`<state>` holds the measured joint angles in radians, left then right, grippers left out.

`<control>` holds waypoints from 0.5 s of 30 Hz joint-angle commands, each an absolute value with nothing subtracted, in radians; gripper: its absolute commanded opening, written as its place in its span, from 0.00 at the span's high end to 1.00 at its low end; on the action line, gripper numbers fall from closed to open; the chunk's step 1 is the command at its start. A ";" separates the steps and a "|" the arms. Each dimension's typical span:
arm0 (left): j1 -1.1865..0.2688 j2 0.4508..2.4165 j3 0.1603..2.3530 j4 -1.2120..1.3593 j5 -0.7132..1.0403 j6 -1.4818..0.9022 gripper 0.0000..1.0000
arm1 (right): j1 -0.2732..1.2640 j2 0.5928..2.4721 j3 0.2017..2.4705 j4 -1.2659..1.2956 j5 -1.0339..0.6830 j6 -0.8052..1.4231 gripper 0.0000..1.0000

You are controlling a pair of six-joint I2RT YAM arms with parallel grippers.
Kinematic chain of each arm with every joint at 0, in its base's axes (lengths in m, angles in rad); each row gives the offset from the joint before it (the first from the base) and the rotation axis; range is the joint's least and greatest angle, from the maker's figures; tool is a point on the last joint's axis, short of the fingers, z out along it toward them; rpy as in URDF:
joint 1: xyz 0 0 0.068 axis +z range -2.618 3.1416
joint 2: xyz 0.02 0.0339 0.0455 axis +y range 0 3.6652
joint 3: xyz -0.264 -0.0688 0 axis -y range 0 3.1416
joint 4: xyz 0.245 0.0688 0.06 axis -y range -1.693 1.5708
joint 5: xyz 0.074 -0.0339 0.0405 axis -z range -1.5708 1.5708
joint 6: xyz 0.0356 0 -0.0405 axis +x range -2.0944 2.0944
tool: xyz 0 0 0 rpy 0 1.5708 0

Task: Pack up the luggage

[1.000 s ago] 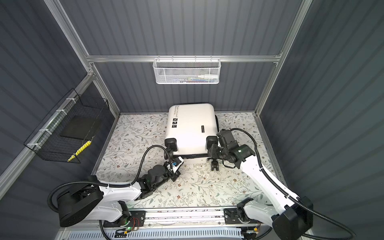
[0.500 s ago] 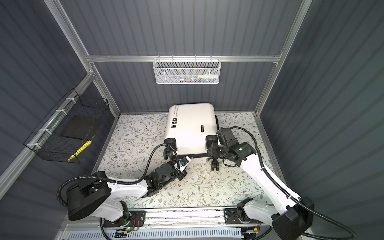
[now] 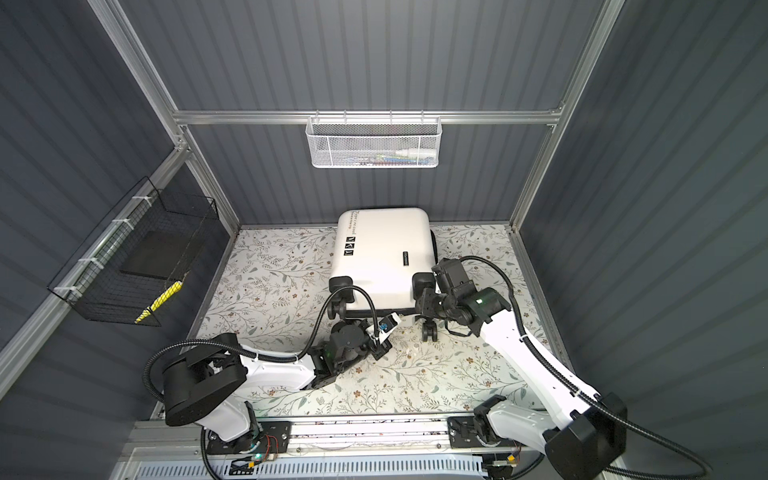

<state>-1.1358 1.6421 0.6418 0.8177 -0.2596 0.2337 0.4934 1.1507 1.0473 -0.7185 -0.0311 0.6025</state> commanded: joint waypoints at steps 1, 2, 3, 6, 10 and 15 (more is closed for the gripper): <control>-1.212 1.681 0.691 0.857 -0.088 0.261 1.00 | 0.511 1.149 1.077 -0.557 -0.117 0.592 1.00; -1.215 1.691 0.700 0.861 -0.088 0.262 1.00 | 0.512 1.150 1.081 -0.557 -0.117 0.592 1.00; -1.218 1.700 0.710 0.866 -0.089 0.261 1.00 | 0.511 1.151 1.086 -0.556 -0.117 0.592 1.00; -1.227 1.730 0.739 0.882 -0.089 0.261 1.00 | 0.512 1.156 1.094 -0.559 -0.118 0.593 1.00; -1.239 1.784 0.782 0.923 -0.092 0.252 1.00 | 0.513 1.160 1.082 -0.544 -0.127 0.605 1.00; -1.258 1.870 0.830 1.016 -0.131 0.223 1.00 | 0.513 1.159 1.065 -0.532 -0.129 0.618 1.00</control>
<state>-1.1805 1.8275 0.7879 0.9325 -0.2729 0.2329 0.4934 1.1511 1.0473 -0.7105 -0.0345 0.6224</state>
